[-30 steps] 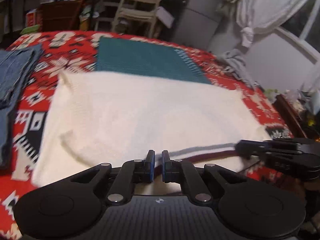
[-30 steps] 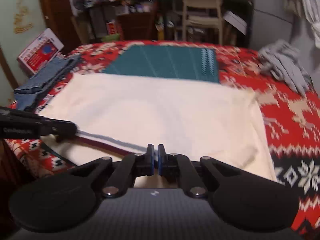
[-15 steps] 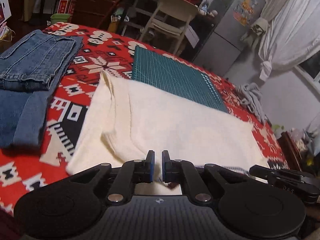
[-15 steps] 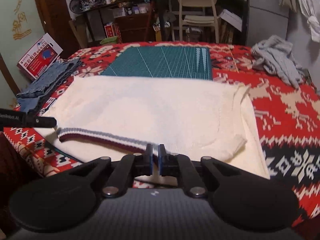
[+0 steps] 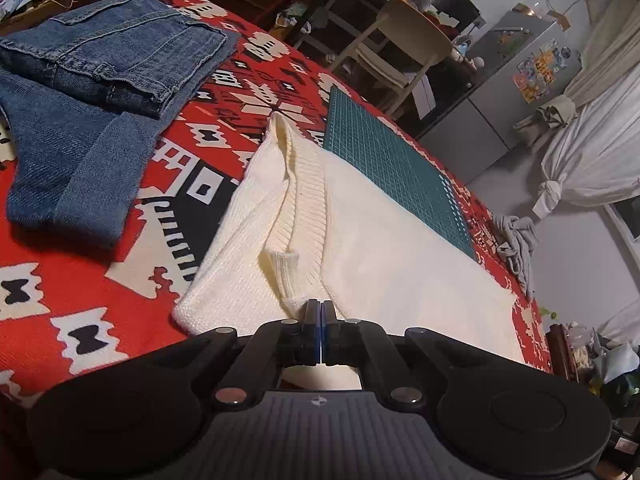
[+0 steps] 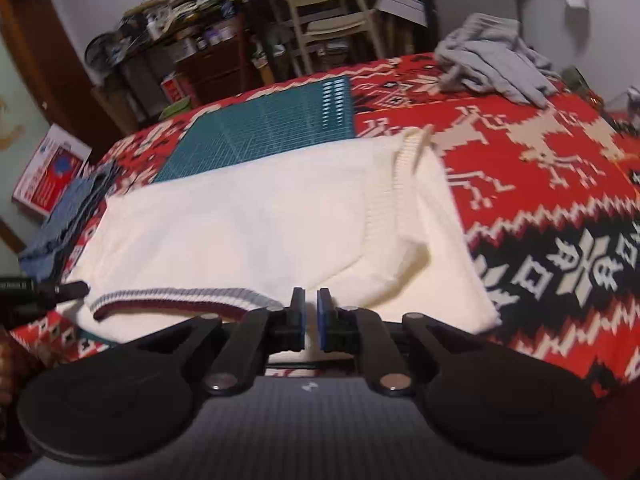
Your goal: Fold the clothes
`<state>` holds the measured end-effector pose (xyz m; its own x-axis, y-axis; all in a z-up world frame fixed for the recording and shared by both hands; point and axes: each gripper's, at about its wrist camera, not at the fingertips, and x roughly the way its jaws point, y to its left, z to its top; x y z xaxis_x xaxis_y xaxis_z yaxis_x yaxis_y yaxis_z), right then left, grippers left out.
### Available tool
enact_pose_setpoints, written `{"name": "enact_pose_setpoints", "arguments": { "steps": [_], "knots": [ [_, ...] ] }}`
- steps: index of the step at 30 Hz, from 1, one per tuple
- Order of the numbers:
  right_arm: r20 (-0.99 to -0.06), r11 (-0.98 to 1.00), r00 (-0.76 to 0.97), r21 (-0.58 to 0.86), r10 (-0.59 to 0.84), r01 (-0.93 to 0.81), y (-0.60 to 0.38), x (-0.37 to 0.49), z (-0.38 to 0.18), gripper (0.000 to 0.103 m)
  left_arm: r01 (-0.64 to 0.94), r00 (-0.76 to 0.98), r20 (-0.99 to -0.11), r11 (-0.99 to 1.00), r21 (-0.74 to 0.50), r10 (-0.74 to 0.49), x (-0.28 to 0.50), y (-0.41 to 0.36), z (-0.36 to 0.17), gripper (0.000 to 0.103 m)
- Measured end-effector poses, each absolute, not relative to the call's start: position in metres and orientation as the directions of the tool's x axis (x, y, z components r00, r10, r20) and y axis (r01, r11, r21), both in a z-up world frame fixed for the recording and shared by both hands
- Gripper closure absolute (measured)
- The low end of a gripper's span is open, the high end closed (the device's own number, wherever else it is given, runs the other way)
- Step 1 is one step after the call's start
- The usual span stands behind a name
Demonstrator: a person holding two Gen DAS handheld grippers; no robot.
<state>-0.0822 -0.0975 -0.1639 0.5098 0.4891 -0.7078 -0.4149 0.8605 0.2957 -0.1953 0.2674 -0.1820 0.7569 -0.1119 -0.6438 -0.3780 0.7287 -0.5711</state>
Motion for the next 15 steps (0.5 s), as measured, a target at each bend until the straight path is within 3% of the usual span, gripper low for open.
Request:
{"name": "enact_pose_setpoints", "arguments": {
  "steps": [8,15],
  "knots": [
    [-0.710,0.862,0.506,0.308,0.490,-0.403,-0.099,-0.082,-0.167,0.093,-0.329,0.759,-0.618,0.698,-0.636,-0.206,-0.195,0.258,-0.186,0.100],
    [-0.709,0.863,0.507,0.308,0.489,-0.401,-0.099,-0.084,-0.166,0.093,-0.310,0.737,-0.637,0.723,-0.618,-0.228,-0.196,0.249,-0.182,0.100]
  ]
}}
